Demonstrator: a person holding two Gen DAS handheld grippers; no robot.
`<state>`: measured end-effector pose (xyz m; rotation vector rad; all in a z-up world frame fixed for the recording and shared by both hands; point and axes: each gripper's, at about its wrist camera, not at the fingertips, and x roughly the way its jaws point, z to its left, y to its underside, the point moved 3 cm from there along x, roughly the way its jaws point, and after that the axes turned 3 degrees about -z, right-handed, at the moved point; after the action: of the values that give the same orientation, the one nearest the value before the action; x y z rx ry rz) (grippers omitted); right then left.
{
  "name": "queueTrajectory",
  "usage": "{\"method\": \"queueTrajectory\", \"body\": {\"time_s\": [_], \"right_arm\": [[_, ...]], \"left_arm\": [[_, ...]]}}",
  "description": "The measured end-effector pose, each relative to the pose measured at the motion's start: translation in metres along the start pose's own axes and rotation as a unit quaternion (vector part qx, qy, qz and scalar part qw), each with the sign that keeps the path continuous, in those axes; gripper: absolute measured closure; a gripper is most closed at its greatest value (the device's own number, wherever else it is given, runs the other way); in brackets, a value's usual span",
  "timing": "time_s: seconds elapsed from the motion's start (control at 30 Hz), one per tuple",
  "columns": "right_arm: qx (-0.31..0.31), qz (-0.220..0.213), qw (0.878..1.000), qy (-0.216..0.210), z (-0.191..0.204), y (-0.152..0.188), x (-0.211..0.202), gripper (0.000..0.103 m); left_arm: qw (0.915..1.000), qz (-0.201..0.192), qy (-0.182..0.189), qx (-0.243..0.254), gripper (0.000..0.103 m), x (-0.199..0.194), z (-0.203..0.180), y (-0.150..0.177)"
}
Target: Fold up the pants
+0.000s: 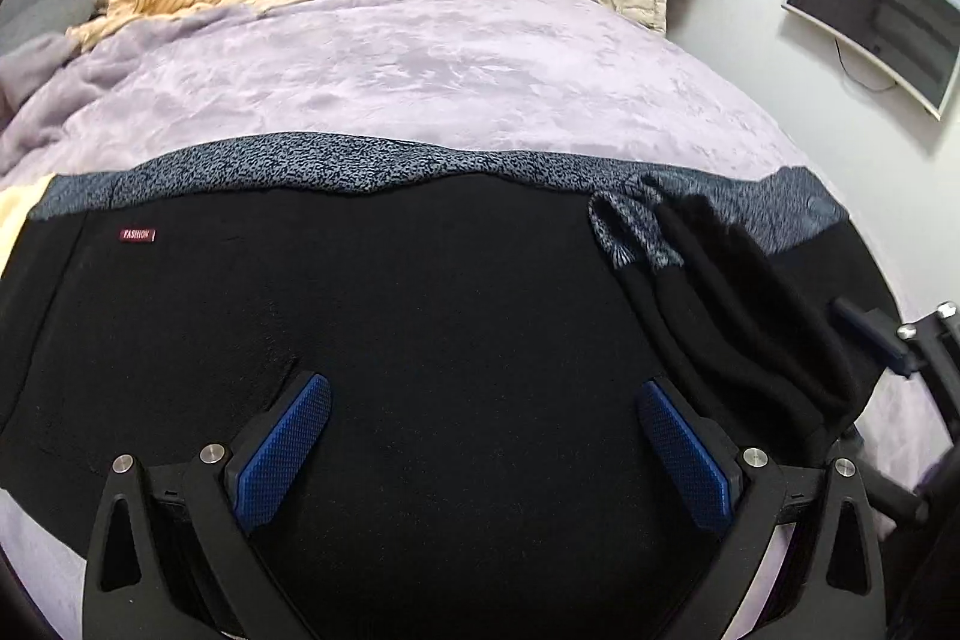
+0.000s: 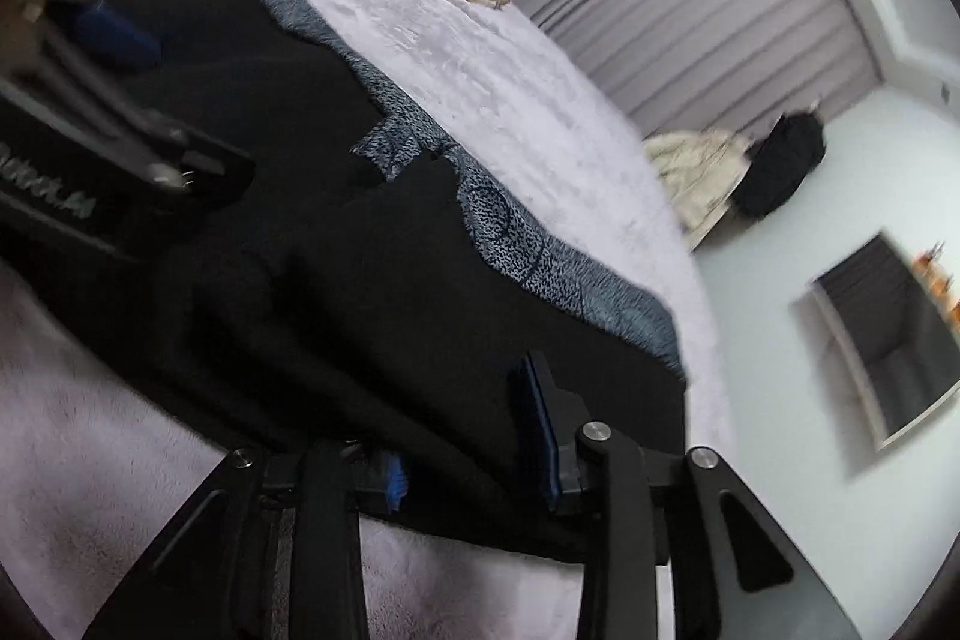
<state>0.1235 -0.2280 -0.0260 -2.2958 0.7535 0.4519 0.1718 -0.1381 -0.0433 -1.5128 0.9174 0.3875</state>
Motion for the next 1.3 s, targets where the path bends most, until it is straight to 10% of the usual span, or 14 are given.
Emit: {"method": "queueTrajectory", "body": {"time_s": [0.17, 0.23, 0.27, 0.43, 0.5, 0.6, 0.77, 0.93, 1.03, 1.13, 1.3], "right_arm": [[0.055, -0.009, 0.995, -0.079, -0.024, -0.008, -0.035, 0.041], [0.180, 0.005, 0.971, -0.159, -0.062, 0.001, -0.037, 0.040], [0.252, 0.010, 0.945, -0.207, -0.080, 0.008, -0.035, 0.040], [0.569, 0.053, 0.706, -0.418, -0.130, 0.076, 0.007, 0.053], [0.599, 0.064, 0.682, -0.415, -0.127, 0.091, 0.017, 0.053], [0.608, 0.057, 0.679, -0.408, -0.126, 0.096, 0.025, 0.053], [0.675, 0.062, 0.605, -0.418, -0.121, 0.110, 0.052, 0.053], [0.692, 0.057, 0.587, -0.416, -0.118, 0.122, 0.054, 0.056], [0.694, 0.072, 0.602, -0.389, -0.122, 0.125, 0.061, 0.095], [0.708, 0.071, 0.582, -0.393, -0.125, 0.122, 0.063, 0.097], [0.648, 0.068, 0.651, -0.389, -0.120, 0.106, 0.044, 0.098]], "left_arm": [[0.9995, -0.023, 0.019, -0.006, 0.000, 0.004, 0.005, 0.005], [0.9994, -0.027, 0.022, -0.008, 0.000, 0.003, 0.006, 0.007], [0.9994, -0.027, 0.022, -0.008, 0.000, -0.004, 0.008, 0.008], [0.9998, -0.013, 0.009, -0.009, 0.000, -0.009, -0.002, 0.002], [0.9991, 0.000, 0.031, -0.029, 0.000, -0.016, -0.001, -0.002], [0.9924, 0.008, 0.093, -0.080, 0.000, -0.033, 0.006, -0.008], [0.9808, 0.017, 0.177, -0.080, 0.000, -0.045, -0.019, -0.033], [0.9796, 0.069, 0.189, -0.004, 0.010, -0.016, -0.074, -0.039], [0.9719, 0.124, 0.200, 0.001, 0.041, 0.009, -0.096, -0.035], [0.9769, 0.116, 0.179, 0.005, 0.047, 0.003, -0.095, -0.036], [0.9895, 0.082, 0.113, 0.037, 0.046, -0.011, -0.075, -0.027]]}}
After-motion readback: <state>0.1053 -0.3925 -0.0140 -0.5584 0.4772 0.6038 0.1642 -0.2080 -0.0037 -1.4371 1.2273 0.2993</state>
